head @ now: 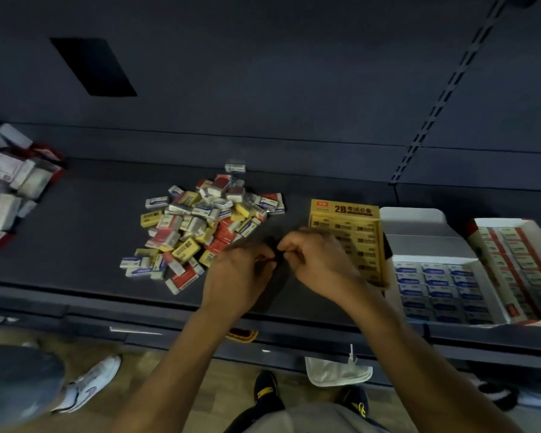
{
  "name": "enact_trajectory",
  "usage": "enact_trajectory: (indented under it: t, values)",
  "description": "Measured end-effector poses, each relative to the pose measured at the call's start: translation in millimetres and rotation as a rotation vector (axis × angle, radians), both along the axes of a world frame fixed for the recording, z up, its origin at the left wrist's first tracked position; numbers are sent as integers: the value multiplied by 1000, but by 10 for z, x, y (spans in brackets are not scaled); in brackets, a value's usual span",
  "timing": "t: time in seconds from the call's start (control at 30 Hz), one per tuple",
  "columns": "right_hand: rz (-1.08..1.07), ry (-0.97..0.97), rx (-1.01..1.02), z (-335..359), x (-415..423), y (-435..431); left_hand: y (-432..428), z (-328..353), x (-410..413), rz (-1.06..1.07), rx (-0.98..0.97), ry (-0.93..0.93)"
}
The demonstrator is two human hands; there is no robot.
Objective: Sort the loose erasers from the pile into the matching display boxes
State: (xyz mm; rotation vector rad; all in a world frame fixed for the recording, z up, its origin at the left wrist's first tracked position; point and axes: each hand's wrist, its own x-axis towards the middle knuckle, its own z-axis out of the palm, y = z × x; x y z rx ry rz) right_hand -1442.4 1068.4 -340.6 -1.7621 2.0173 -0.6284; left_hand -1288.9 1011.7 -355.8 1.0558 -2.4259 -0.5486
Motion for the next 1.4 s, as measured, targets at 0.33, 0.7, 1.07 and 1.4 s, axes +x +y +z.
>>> enact_trajectory:
  t: [0.33,0.7,1.07,1.4]
  values:
    - [154,-46,59,-210,653,-297,-68,-74,707,368,-120,-91]
    - [-27,187,-98,-362,1100,-462,-155,-207,902,621,-1,-112]
    - [35,83,-78,-420,1062,-403,-148,-185,896,503,15,12]
    - [-38,-55,-47,-414,915,-327,-213,-200,938,435,-49,-8]
